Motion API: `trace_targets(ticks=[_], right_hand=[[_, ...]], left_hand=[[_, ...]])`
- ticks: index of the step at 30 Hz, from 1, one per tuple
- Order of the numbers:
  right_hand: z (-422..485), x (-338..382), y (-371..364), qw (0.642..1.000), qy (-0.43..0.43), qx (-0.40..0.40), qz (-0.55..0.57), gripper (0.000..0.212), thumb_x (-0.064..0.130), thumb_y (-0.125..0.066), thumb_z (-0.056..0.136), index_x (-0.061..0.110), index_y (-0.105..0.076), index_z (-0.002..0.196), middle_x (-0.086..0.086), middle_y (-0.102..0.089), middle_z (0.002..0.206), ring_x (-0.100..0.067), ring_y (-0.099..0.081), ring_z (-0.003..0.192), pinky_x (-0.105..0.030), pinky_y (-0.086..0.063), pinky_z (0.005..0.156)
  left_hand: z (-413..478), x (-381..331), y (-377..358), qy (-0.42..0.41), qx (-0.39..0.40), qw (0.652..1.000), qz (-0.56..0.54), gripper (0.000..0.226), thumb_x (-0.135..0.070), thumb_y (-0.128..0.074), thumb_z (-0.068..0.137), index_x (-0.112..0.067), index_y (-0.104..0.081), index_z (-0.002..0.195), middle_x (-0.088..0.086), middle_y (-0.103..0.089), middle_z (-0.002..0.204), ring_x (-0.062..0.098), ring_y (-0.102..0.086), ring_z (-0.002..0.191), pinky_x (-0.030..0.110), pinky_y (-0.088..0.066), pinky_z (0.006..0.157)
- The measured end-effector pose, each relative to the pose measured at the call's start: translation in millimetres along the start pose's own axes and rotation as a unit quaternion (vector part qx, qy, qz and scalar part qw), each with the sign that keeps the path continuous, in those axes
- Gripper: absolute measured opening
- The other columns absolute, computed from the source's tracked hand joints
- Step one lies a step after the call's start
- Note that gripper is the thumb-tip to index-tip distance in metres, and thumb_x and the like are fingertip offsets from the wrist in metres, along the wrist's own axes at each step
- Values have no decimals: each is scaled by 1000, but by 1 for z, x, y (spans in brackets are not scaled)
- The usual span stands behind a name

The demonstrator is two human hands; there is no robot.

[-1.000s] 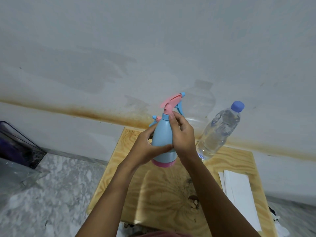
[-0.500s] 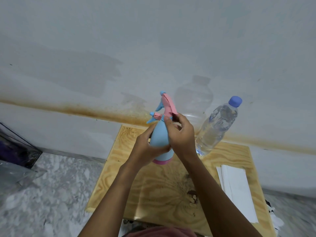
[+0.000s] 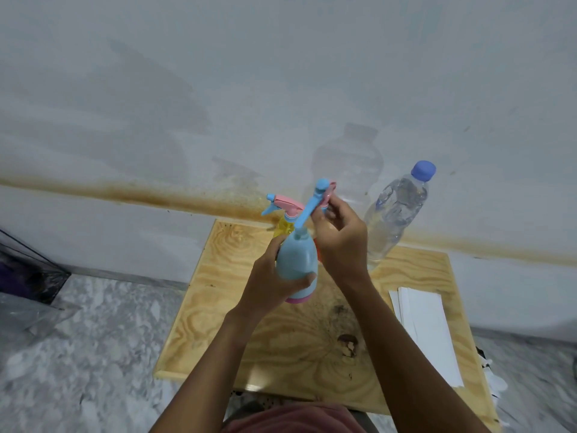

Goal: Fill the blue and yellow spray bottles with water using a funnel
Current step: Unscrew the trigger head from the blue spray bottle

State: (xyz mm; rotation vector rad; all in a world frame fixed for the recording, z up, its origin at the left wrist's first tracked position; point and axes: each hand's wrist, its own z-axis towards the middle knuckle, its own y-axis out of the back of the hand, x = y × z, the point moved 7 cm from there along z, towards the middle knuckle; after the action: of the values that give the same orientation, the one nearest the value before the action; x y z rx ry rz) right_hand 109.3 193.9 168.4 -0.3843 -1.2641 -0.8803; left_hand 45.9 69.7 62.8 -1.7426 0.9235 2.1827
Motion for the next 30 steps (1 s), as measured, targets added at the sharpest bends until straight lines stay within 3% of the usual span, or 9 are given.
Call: trace_targets(ticks=[2,6,8,11,14,17,20,26,30], right_hand=[[6,6,16,999,-8,-20,31,26,10,-56,94,33,-65,103,-17,-70,83,-37,-66,79,-49,-55,74],[14,-7,62,993,-56,-62,87,21,5,-54,97,12,-68,112,6,-73,83,-16,-70,90,-28,-56,87],[11,-22,84,994,-63,-70,51,24,5,-54,95,8,-69,115,-18,-68,84,-21,-62,77,-29,-54,81],[1,-60,101,996,-79,-36,-32,27,12,-57,95,35,-71,99,-31,-62,91,-43,-58,77,-43,-54,69],[-17,-100,105,988,-92,11,-125,18,19,-63,96,33,-69,106,0,-72,85,-14,-67,73,-31,-55,67],[-33,-139,103,972,-153,31,-178,27,26,-66,93,17,-68,118,6,-70,93,-4,-63,77,-9,-44,61],[-45,-173,95,953,-209,71,-206,26,32,-66,92,19,-68,114,6,-69,96,-11,-64,82,-14,-43,64],[-53,-229,86,926,-255,120,-252,21,40,-65,87,20,-69,82,7,-67,72,-12,-62,66,-24,-44,57],[-54,-252,82,907,-275,134,-291,33,50,-60,88,18,-71,88,3,-70,78,-17,-66,71,-32,-52,60]], left_hand=[[-4,13,-10,33,13,999,2,81,-44,-86,65,-28,-45,133,-13,-61,114,7,-62,100,32,-59,76],[-11,39,-33,68,27,996,42,85,-38,-88,66,-27,-40,135,-8,-58,115,15,-61,96,31,-56,75],[-14,51,-43,80,27,995,53,85,-38,-88,64,-29,-40,133,-9,-58,113,15,-61,95,27,-54,72],[-20,69,-56,105,23,992,71,87,-47,-85,57,-33,-41,131,-9,-59,115,16,-61,99,30,-55,74],[-26,79,-67,126,16,988,94,90,-53,-83,53,-37,-39,130,-7,-58,118,17,-60,102,43,-58,78],[-33,80,-75,134,5,986,95,89,-53,-84,55,-37,-38,130,-7,-57,121,19,-59,104,46,-57,79],[-38,79,-80,134,-9,986,95,86,-49,-86,57,-32,-40,128,-6,-57,120,20,-60,103,45,-56,77],[-46,74,-79,136,-20,987,83,82,-65,-79,64,-30,-42,129,-10,-55,120,12,-60,106,36,-56,83],[-48,65,-75,129,-24,989,67,70,-66,-73,70,-30,-48,126,-11,-60,118,7,-61,106,31,-54,85]])
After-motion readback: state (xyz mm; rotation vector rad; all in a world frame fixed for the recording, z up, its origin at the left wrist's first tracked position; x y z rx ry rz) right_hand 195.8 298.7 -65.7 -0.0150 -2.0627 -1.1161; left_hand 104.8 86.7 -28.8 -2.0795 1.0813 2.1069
